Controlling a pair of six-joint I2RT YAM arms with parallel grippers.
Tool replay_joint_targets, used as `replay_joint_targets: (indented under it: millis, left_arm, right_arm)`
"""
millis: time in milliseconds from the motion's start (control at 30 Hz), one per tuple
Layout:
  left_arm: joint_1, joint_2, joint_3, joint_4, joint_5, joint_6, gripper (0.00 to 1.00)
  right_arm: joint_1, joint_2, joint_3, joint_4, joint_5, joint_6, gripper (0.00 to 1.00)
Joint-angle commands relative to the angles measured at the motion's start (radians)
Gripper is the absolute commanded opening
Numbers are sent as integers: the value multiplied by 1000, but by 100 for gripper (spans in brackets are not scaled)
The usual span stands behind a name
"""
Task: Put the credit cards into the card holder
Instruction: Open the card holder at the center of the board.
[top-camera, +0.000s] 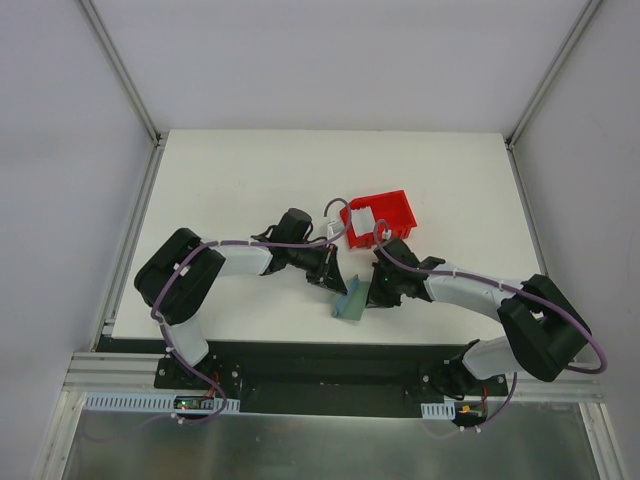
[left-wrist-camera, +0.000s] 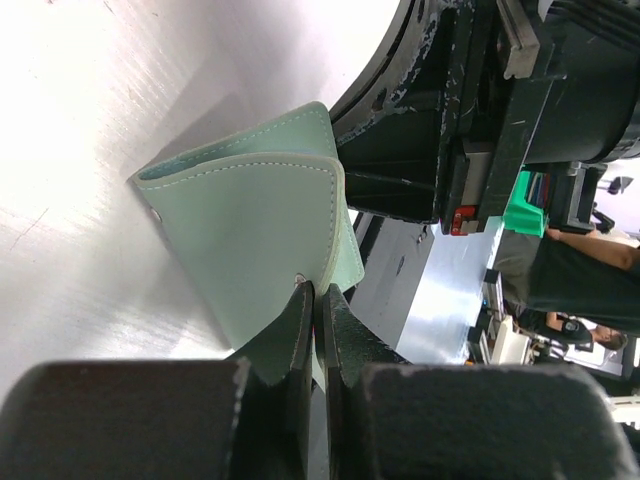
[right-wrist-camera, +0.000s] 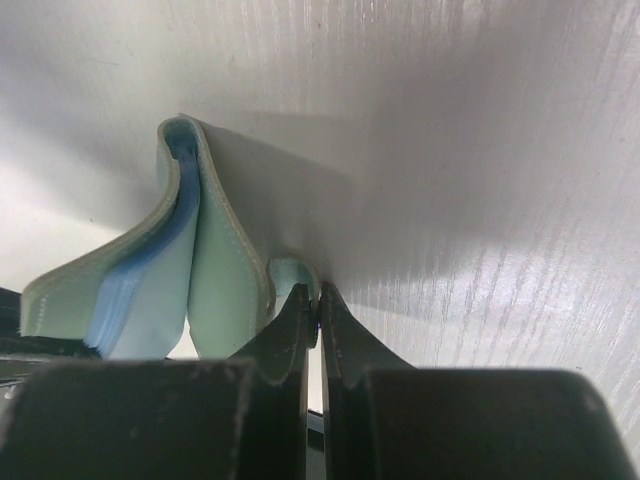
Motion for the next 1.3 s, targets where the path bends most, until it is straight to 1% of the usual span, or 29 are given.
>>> replay_joint_targets:
  millis: [0, 100, 133, 200, 333, 367, 400, 533, 600, 733, 800, 1000, 1033, 1100, 1167, 1233, 1267]
  left_arm:
    - [-14, 56, 23, -9, 44, 13, 0]
    - [-20, 30, 3, 0, 9, 17, 0]
    - [-20, 23, 0, 0, 14, 21, 1]
    - [-20, 22, 3, -12, 14, 28, 0]
    - [-20, 56, 23, -38, 40, 39, 5]
    - [-20, 55, 15, -40, 28, 40, 3]
    - [-22, 47, 7, -40, 8, 42, 2]
    - [-22, 45, 9, -43, 18, 51, 9]
    - [-22, 55, 13, -44, 26, 50, 7]
    - [-22, 65, 18, -46, 35, 45, 9]
    - [-23, 70, 18, -44, 44, 45, 12]
    - [-25, 85, 17, -37, 43, 36, 11]
    - [-25, 82, 13, -31, 44, 34, 12]
    - [-25, 82, 16, -29, 54, 33, 17]
    - [-25, 84, 21, -30, 55, 33, 13]
    - [-25, 84, 24, -27, 58, 31, 15]
    - [-25, 84, 24, -29, 54, 31, 13]
  right_arm:
    - [6, 32, -39, -98, 92, -42, 0]
    - [9, 29, -39, -100, 94, -44, 0]
    - [8, 28, -42, -101, 94, -42, 0]
    - [8, 25, -43, -98, 94, -42, 0]
    - [8, 29, -39, -95, 91, -44, 0]
    - [8, 31, -39, -95, 91, -44, 1]
    - [9, 28, -42, -93, 91, -42, 0]
    - [8, 25, -45, -95, 92, -42, 0]
    - [8, 29, -43, -93, 91, -45, 0]
    - [9, 29, -40, -93, 91, -45, 0]
    - [8, 31, -40, -93, 89, -45, 0]
    - [9, 28, -40, -95, 89, -47, 0]
    - [9, 26, -42, -93, 89, -45, 0]
    - [9, 28, -40, -95, 89, -47, 1]
    - [11, 26, -40, -95, 89, -48, 0]
    - [9, 29, -37, -98, 89, -48, 0]
    - [9, 26, -36, -98, 91, -48, 0]
